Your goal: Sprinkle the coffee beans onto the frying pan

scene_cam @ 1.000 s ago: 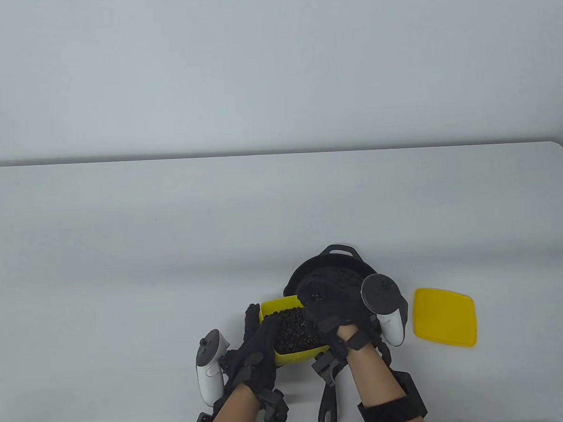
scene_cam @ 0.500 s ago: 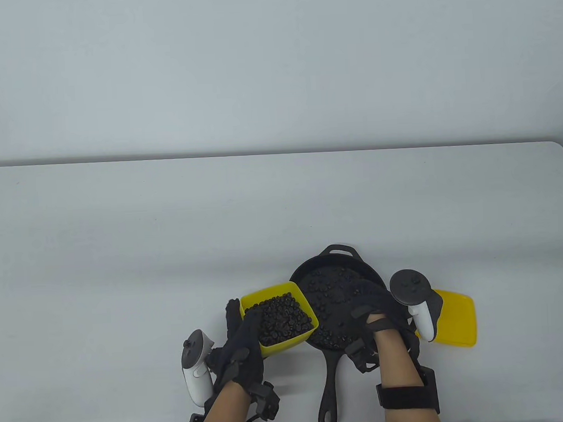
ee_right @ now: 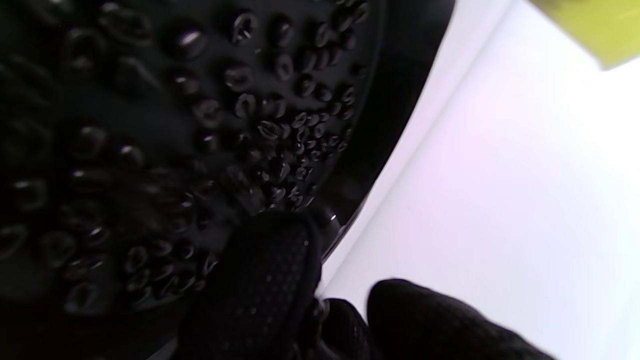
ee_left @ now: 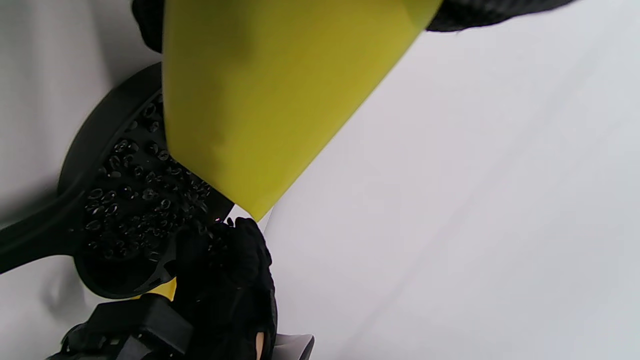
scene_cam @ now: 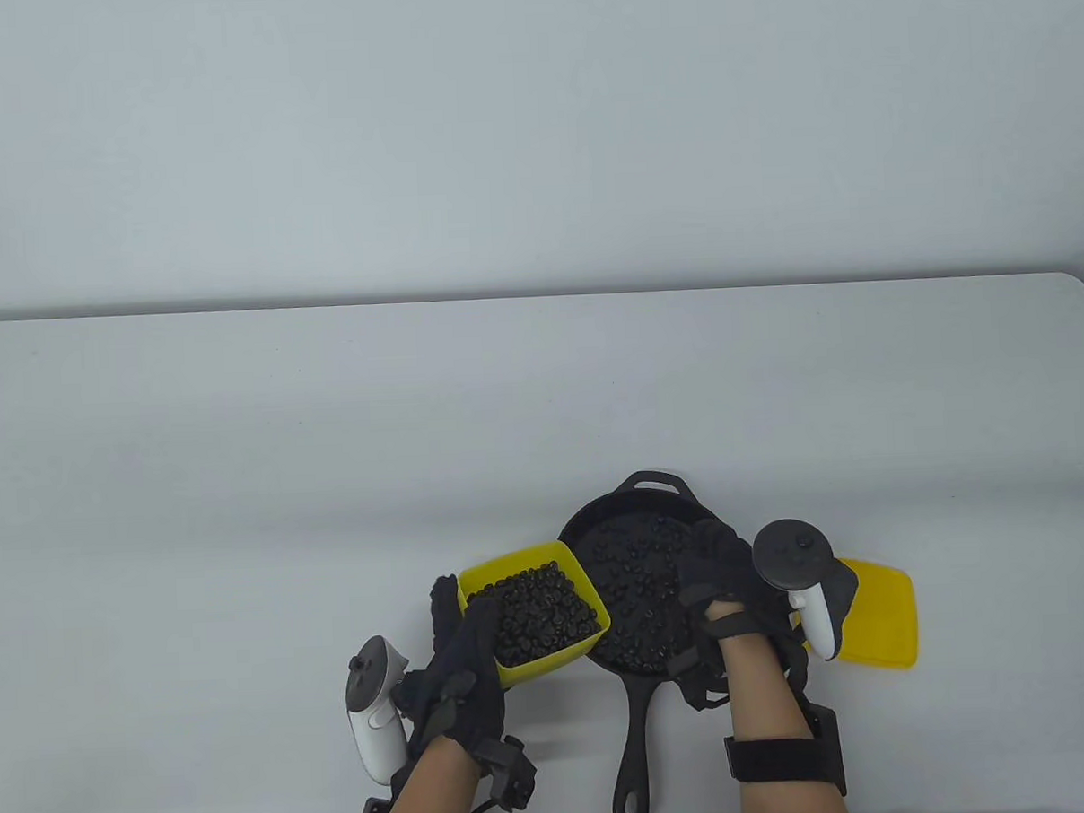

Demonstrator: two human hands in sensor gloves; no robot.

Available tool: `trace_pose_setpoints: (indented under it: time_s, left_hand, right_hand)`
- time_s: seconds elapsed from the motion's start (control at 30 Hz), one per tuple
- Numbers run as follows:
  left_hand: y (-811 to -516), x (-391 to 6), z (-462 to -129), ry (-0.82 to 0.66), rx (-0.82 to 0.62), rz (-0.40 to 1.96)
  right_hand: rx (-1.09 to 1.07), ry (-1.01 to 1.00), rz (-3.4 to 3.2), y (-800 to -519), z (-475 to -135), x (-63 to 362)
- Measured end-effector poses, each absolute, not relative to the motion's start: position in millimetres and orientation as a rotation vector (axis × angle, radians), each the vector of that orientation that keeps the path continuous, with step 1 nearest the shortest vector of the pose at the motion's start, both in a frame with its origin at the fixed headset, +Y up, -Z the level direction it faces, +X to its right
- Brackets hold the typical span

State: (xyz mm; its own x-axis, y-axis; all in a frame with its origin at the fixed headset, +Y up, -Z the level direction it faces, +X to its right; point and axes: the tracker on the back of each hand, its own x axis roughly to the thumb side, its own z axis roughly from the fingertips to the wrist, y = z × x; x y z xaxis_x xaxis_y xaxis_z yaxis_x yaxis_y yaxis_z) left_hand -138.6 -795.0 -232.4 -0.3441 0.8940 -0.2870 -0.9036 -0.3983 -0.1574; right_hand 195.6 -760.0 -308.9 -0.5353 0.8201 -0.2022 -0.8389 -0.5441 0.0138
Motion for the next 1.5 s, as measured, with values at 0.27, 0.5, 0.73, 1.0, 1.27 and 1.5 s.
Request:
trace_pose_setpoints:
  time_s: [0.27, 0.5, 0.73, 1.0, 1.27, 1.5]
  left_hand:
    - [-795, -139, -232, 0.047, -0.388, 1.928]
    - [-795, -138, -232, 0.049, -0.395, 1.906]
    - [-790, -126, -229, -0.013, -0.425, 1.848]
    - [-788, -120, -228, -0.023, -0.448, 1.837]
    - [-780, -112, -224, -0.068, -0.424, 1.745]
    - [-781, -117, -224, -0.061, -0.452, 1.758]
  right_hand:
    - [0.045, 0.203, 2.072, -747, -307, 179]
    - [0.197, 0.220, 2.149, -726, -300, 156]
    - [0.516, 0.104, 2.050, -690, -282, 112]
    - [0.679, 0.349, 2.371, -696, -283, 86]
    - [0.647, 0.666, 2.223, -724, -283, 63]
    - [0.664, 0.594, 2.214, -724, -282, 46]
